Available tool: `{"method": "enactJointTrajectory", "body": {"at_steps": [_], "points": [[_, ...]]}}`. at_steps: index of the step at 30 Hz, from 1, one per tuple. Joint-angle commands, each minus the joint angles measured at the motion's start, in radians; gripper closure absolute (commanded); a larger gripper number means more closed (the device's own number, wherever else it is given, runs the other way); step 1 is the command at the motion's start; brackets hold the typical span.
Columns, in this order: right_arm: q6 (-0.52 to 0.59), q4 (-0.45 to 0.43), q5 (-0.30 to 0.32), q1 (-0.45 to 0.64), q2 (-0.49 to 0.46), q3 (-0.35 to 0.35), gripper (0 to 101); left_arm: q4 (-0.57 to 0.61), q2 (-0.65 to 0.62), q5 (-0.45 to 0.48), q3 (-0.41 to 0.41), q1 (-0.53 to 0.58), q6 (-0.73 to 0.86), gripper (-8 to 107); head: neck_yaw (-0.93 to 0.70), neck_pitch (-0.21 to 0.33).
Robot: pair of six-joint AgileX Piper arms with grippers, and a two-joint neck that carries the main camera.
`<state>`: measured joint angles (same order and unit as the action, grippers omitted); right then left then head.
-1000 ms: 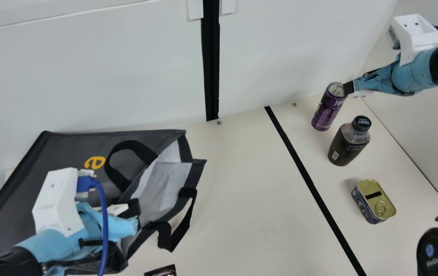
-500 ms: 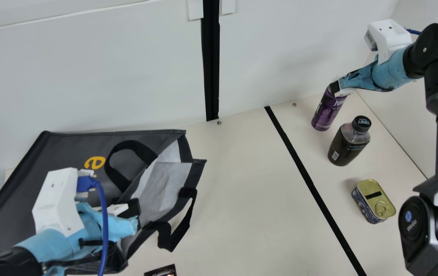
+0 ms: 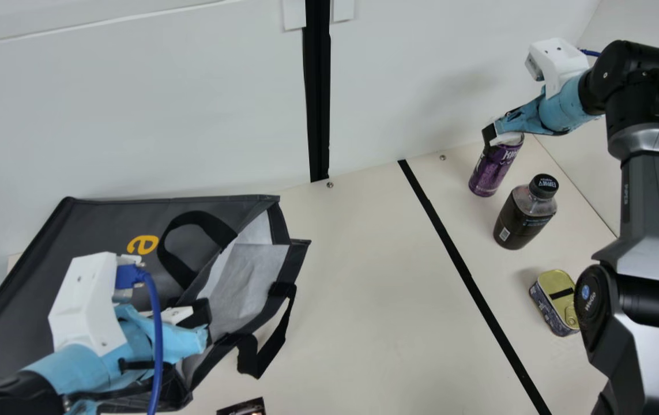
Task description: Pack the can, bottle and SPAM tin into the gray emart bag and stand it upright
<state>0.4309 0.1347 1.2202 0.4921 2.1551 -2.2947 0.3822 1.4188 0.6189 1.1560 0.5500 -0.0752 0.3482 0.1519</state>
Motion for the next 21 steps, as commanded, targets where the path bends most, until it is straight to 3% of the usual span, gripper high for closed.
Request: {"method": "enactJointTrajectory", "body": {"at_steps": [1,11,21], "points": [[0.009,-0.002,0.000,-0.001,0.021,-0.018,6,0.000,0.000,0.000,0.000,0.000,0.000,107,0.001,0.023],[0.037,-0.003,0.000,-0.002,0.111,-0.099,6,0.000,0.000,0.000,0.000,0.000,0.000,107,0.001,0.023],[0.035,-0.003,0.000,-0.013,0.178,-0.137,6,0.000,0.000,0.000,0.000,0.000,0.000,107,0.001,0.023]]}}
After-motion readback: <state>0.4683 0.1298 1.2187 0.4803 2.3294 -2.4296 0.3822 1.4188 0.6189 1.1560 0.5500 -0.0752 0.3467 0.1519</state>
